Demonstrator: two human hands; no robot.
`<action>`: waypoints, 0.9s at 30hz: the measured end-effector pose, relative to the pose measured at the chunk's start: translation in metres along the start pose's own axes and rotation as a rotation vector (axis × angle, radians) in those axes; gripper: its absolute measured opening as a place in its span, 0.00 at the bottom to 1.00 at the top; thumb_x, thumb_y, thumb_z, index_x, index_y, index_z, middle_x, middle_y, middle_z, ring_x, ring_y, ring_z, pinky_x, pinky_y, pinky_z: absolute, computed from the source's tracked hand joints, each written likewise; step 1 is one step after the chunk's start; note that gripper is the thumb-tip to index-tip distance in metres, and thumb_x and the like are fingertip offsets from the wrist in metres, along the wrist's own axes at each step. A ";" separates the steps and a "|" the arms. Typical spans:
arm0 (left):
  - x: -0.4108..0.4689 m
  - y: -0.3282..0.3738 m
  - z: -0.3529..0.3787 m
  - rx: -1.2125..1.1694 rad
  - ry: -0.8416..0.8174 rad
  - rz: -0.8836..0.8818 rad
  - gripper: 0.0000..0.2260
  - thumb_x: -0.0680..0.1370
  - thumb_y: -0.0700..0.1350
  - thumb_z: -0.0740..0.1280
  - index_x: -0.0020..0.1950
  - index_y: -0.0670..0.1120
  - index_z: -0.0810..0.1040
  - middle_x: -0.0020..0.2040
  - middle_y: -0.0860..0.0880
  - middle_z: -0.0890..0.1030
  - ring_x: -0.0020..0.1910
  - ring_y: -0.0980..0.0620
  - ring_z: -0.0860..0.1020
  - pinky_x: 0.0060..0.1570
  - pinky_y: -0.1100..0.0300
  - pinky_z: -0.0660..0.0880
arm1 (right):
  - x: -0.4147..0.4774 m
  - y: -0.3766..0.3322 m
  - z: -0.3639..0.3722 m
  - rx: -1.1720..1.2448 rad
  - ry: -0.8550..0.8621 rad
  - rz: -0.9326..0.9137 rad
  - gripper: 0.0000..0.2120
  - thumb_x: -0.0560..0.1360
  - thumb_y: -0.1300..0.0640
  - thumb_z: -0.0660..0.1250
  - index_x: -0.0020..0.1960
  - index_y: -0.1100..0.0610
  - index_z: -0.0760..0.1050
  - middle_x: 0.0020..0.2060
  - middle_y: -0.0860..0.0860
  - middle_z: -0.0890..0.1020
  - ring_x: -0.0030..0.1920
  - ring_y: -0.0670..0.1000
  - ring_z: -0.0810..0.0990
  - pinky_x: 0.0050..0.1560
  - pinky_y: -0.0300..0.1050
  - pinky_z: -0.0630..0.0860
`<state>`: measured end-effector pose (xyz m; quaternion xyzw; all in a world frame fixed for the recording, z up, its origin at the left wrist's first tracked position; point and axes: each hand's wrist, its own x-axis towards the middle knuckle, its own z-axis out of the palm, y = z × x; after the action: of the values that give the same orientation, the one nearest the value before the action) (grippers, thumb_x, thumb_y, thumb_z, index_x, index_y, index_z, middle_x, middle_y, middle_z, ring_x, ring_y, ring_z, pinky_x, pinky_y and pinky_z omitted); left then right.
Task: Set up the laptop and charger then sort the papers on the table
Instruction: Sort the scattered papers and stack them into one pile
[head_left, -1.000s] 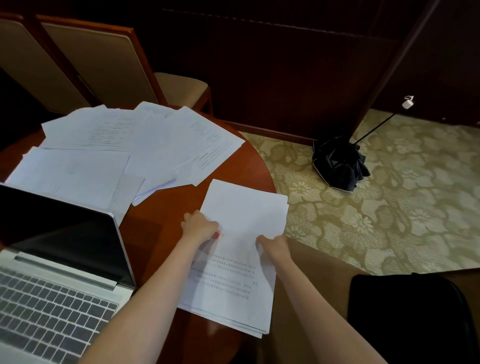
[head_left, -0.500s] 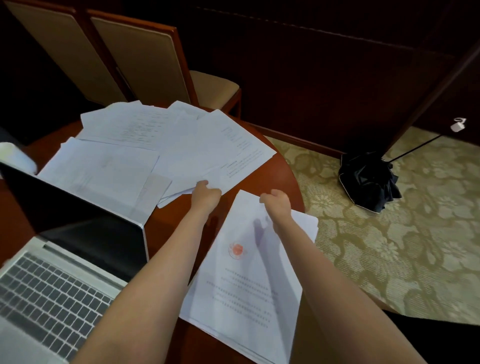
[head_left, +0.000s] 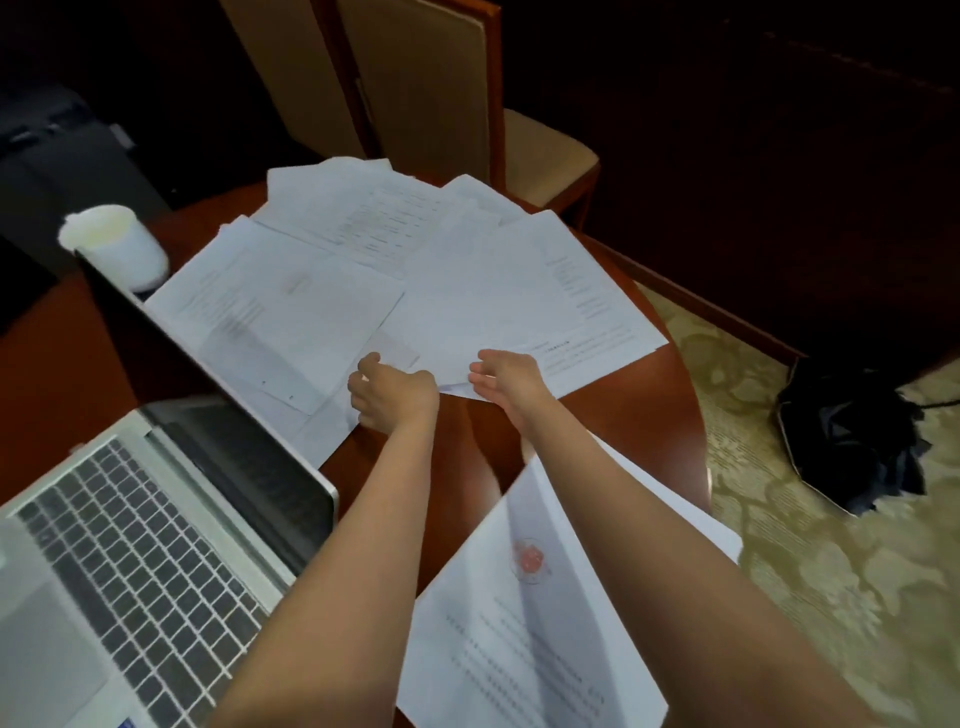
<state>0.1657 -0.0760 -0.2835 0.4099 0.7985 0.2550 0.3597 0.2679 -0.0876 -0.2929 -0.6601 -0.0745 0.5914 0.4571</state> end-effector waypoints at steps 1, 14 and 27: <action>0.003 -0.005 -0.002 -0.025 0.040 -0.034 0.25 0.75 0.37 0.64 0.72 0.44 0.63 0.71 0.42 0.63 0.71 0.43 0.63 0.68 0.51 0.61 | 0.001 0.000 0.009 -0.030 0.003 -0.021 0.19 0.78 0.70 0.54 0.67 0.77 0.61 0.62 0.75 0.69 0.67 0.67 0.69 0.70 0.56 0.63; 0.025 -0.047 -0.010 -0.031 0.177 -0.135 0.22 0.76 0.42 0.65 0.70 0.44 0.67 0.72 0.42 0.64 0.73 0.43 0.60 0.72 0.47 0.56 | 0.029 0.017 0.118 -0.086 -0.245 0.047 0.20 0.70 0.62 0.72 0.59 0.66 0.72 0.44 0.57 0.78 0.49 0.58 0.78 0.55 0.54 0.77; 0.019 -0.047 -0.014 0.026 0.265 -0.008 0.23 0.75 0.35 0.64 0.69 0.47 0.67 0.70 0.44 0.66 0.70 0.45 0.63 0.69 0.53 0.58 | 0.038 0.018 0.102 -0.492 -0.055 -0.120 0.08 0.72 0.63 0.67 0.38 0.61 0.68 0.35 0.54 0.75 0.45 0.59 0.80 0.47 0.50 0.80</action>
<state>0.1245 -0.0869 -0.3148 0.3743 0.8437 0.2952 0.2469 0.1846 -0.0214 -0.3208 -0.7295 -0.2679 0.5450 0.3147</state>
